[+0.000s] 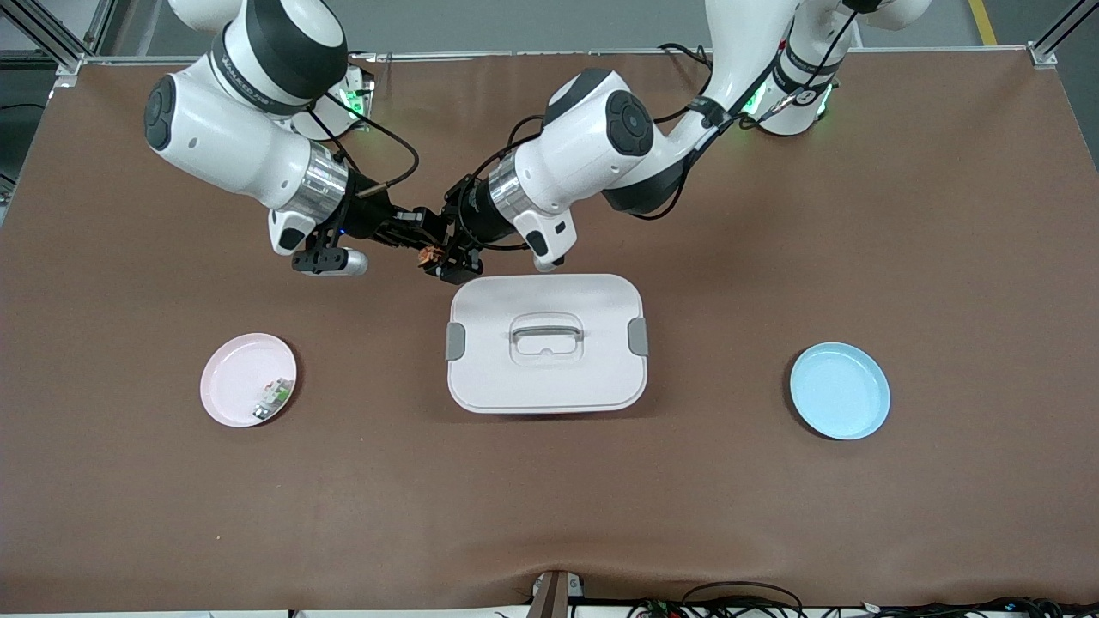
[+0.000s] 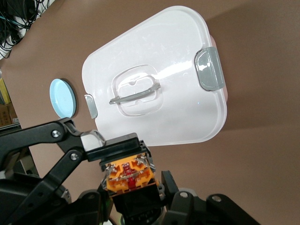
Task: Transfer orange switch to right arm and place
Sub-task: 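Close the right gripper on the switch's orange end, then carry the switch to the white plate while the left gripper withdraws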
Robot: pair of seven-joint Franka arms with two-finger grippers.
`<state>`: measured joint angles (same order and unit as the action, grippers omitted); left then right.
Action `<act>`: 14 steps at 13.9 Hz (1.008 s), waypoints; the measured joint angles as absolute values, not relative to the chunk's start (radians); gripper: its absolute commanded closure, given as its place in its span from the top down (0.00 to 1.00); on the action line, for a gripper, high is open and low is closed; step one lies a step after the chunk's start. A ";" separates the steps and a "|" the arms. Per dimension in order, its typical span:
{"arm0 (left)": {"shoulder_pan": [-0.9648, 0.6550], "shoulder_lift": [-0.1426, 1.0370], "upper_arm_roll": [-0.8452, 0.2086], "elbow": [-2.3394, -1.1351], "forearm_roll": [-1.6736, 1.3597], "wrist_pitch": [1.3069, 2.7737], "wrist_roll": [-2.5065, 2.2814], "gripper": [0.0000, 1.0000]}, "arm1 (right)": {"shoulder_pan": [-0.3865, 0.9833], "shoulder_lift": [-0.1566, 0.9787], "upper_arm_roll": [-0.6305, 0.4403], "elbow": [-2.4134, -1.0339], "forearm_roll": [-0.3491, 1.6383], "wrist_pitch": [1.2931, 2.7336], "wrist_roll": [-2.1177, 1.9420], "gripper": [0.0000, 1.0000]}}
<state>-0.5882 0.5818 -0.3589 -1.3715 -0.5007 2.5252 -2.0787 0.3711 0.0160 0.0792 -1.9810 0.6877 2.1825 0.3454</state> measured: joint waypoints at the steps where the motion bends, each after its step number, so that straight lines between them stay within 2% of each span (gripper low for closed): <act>1: -0.588 0.582 -0.359 -1.371 -0.496 2.525 -2.079 0.85 | 0.371 0.016 0.079 -1.981 0.688 2.183 0.345 0.00; 2: -0.588 0.582 -0.360 -1.371 -0.493 2.525 -2.079 0.94 | 0.371 0.016 0.079 -1.981 0.688 2.183 0.345 0.00; 5: -0.586 0.579 -0.357 -1.370 -0.482 2.526 -2.079 1.00 | 0.371 0.018 0.075 -1.983 0.688 2.181 0.347 0.00; 11: -0.584 0.575 -0.356 -1.366 -0.481 2.525 -2.079 1.00 | 0.371 0.025 0.073 -1.983 0.669 2.167 0.283 0.00; 14: -0.567 0.562 -0.354 -1.366 -0.481 2.510 -2.079 1.00 | 0.361 0.032 0.062 -1.983 0.570 2.111 0.161 0.00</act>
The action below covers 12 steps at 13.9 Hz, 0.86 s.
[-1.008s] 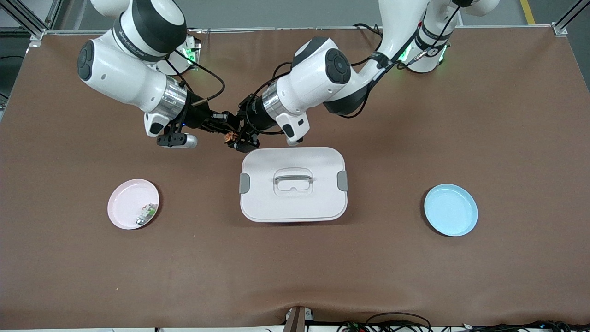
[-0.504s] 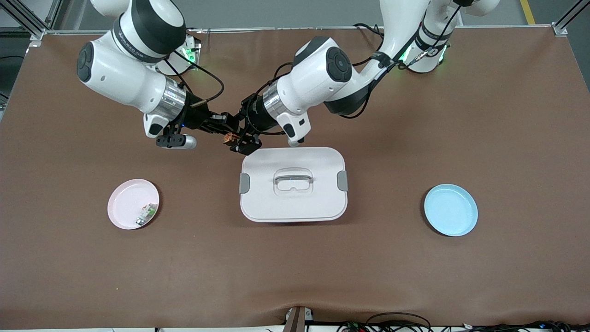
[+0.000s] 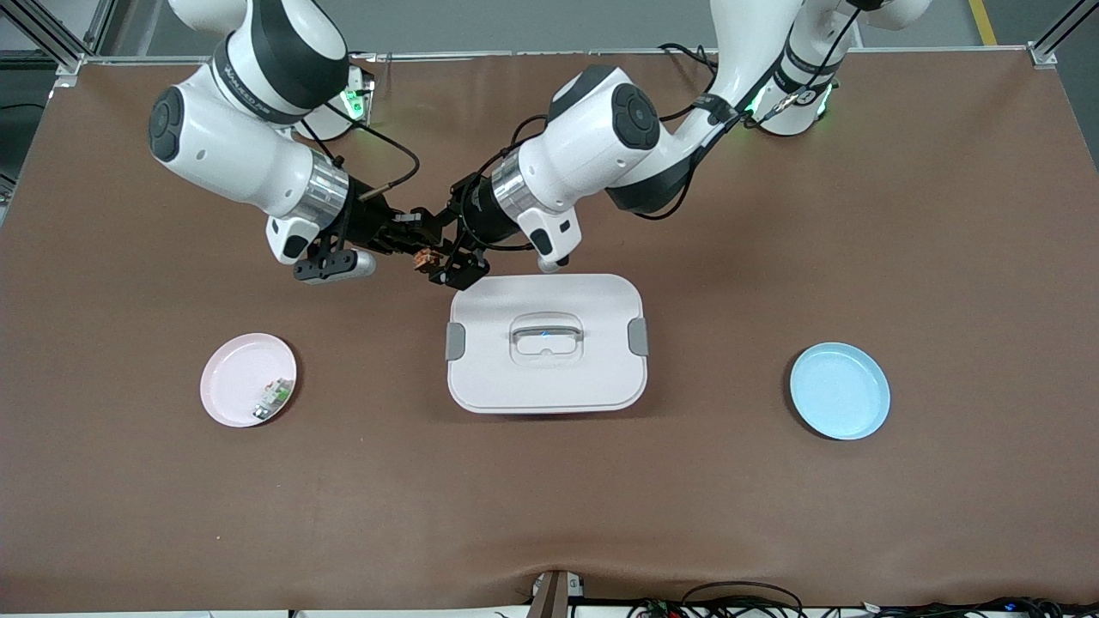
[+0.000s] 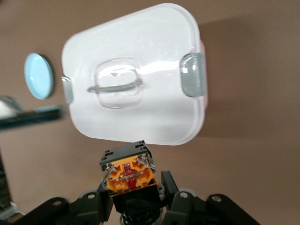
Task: Transfer orange switch to right arm and place
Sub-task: 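Carry the switch to the white plate while the left gripper withdraws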
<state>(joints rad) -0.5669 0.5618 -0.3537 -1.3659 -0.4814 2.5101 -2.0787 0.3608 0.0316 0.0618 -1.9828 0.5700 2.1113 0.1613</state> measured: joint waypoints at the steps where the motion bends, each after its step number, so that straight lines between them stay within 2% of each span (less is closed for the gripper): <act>1: -0.552 0.553 -0.352 -1.366 -0.480 2.482 -2.079 1.00 | 0.351 0.032 0.057 -1.982 0.526 2.090 0.121 0.00; 7: -0.438 0.481 -0.351 -1.406 -0.473 2.349 -2.019 1.00 | 0.243 0.031 0.050 -1.976 0.255 1.981 -0.177 0.00; 12: -0.320 0.409 -0.352 -1.484 -0.473 2.218 -1.857 1.00 | 0.059 0.050 0.044 -1.977 0.170 2.028 -0.678 0.00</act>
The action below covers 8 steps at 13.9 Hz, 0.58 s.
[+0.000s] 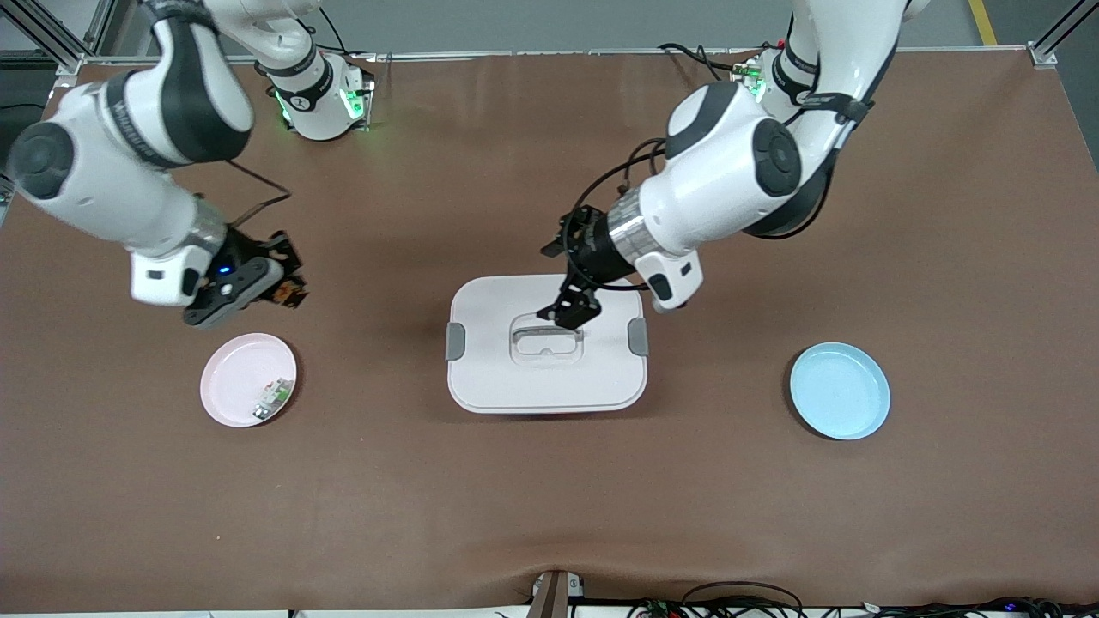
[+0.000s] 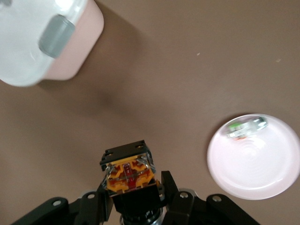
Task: Transfer orange switch to right arm and place
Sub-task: 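Carry the switch to the white plate while the left gripper withdraws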
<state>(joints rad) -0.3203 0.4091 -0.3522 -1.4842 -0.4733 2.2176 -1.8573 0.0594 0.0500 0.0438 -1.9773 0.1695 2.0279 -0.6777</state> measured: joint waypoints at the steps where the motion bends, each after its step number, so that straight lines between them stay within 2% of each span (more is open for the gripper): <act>1: -0.298 0.378 -0.353 -1.523 -0.473 2.204 -1.812 1.00 | 0.015 0.068 0.043 -1.978 0.168 2.058 -0.793 0.00; 4: -0.216 0.268 -0.353 -1.658 -0.470 2.150 -1.662 1.00 | -0.073 0.142 0.041 -1.980 0.120 2.152 -1.014 0.00; 8: -0.088 0.134 -0.352 -1.847 -0.394 2.134 -1.423 1.00 | -0.089 0.219 0.044 -1.981 0.005 2.276 -1.126 0.00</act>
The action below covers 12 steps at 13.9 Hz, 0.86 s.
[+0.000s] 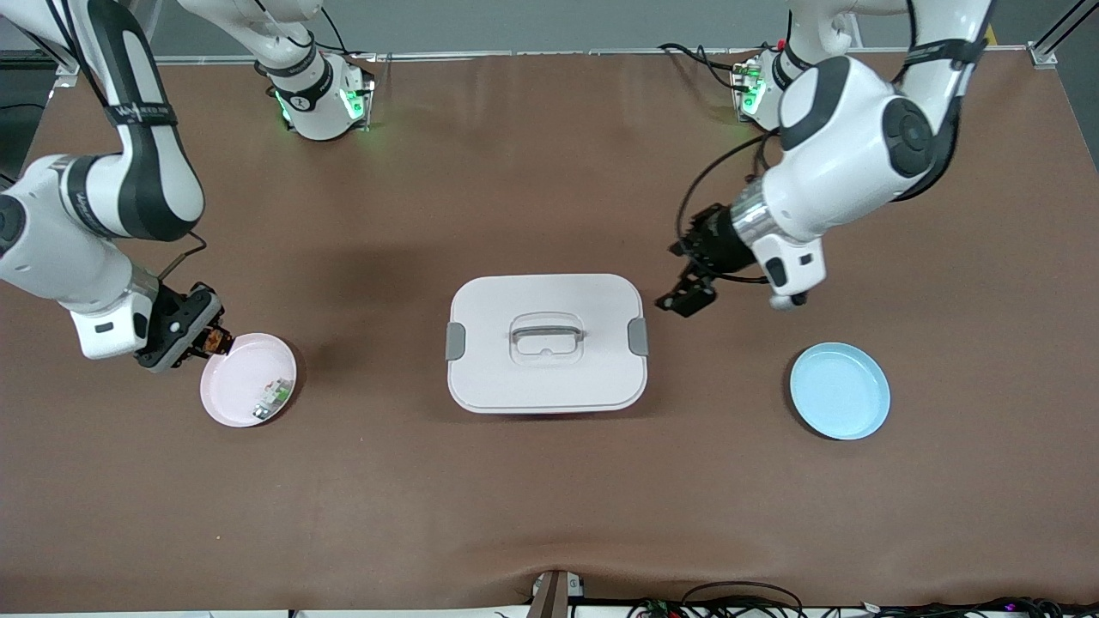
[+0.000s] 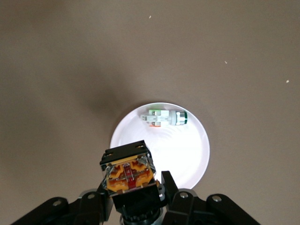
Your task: Transfer orange switch to right arm and place
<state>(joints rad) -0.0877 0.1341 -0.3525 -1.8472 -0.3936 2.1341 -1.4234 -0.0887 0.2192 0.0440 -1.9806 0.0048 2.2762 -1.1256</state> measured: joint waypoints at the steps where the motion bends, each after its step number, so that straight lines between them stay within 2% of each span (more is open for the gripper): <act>1: -0.061 0.111 -0.352 -1.888 -0.366 2.134 -1.370 1.00 | -0.089 0.238 0.046 -1.981 -0.015 2.306 -1.136 0.00; 5: 0.033 0.073 -0.353 -1.978 -0.324 2.134 -1.108 1.00 | -0.094 0.309 0.045 -1.982 -0.077 2.410 -1.170 0.00; 12: 0.230 0.024 -0.350 -2.056 -0.205 2.135 -0.251 1.00 | -0.170 0.449 0.044 -1.983 -0.084 2.595 -1.282 0.00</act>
